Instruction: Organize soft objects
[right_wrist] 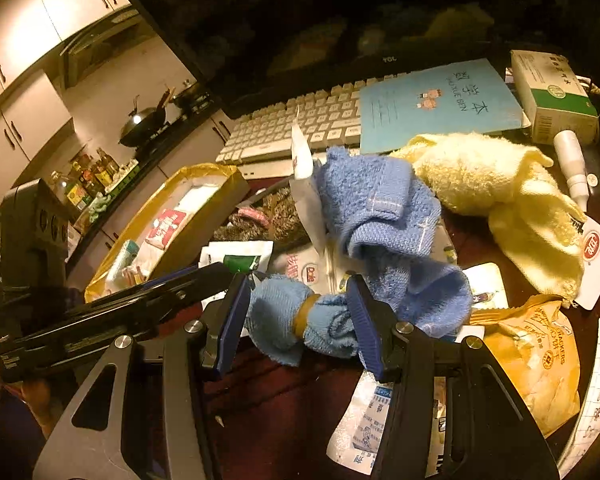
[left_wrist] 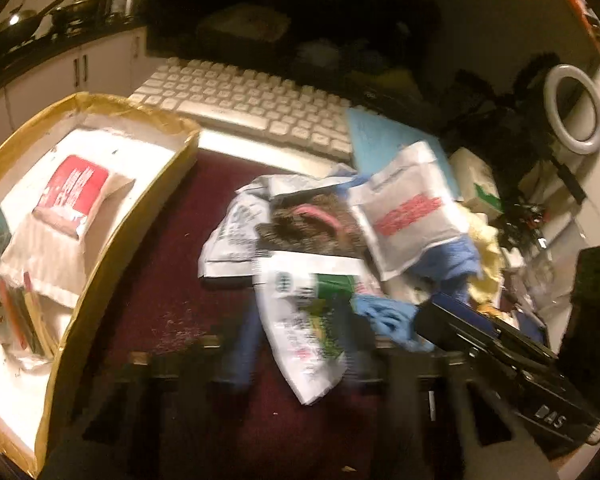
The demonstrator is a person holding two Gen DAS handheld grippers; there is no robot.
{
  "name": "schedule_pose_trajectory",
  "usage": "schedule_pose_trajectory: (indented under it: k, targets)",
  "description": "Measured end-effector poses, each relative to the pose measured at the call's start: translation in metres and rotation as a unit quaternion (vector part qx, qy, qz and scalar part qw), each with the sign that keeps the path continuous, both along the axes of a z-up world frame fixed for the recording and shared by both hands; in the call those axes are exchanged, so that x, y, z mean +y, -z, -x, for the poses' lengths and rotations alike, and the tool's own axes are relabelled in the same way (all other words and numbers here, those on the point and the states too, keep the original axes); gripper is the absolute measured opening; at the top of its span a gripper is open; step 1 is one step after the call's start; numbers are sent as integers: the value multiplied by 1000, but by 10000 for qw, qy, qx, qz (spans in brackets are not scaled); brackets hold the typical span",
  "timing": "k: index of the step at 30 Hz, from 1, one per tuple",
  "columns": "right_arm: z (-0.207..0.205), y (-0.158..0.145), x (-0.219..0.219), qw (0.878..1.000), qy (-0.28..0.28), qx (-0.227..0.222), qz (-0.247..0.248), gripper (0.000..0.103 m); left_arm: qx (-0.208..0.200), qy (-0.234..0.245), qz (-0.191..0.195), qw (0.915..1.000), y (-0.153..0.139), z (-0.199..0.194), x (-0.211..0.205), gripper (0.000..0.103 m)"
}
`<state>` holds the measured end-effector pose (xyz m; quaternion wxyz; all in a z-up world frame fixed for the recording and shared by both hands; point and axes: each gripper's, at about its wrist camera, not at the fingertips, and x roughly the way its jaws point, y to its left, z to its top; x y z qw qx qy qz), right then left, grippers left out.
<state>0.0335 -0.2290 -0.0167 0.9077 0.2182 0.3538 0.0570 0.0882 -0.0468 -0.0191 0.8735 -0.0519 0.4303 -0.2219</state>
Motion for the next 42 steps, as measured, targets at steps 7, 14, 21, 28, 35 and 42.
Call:
schedule_pose_trajectory:
  k: [7, 14, 21, 28, 35, 42]
  targets:
    - [5, -3, 12, 9990, -218, 363, 150, 55, 109, -243, 341, 9991, 3, 7, 35, 2]
    - [5, 4, 32, 9957, -361, 417, 747, 63, 558, -276, 504, 9968, 15, 4, 42, 26]
    - [12, 7, 31, 9963, -217, 303, 773, 57, 335, -212, 456, 9982, 12, 2, 31, 42]
    - [18, 6, 28, 9968, -144, 234, 756, 34, -52, -233, 385, 9990, 1, 12, 35, 2]
    - [31, -4, 31, 9965, -136, -166, 803, 9, -25, -372, 887, 9954, -14, 27, 71, 0]
    - [46, -30, 39, 9955, -4, -624, 719, 8, -286, -682, 1286, 9889, -43, 42, 120, 0]
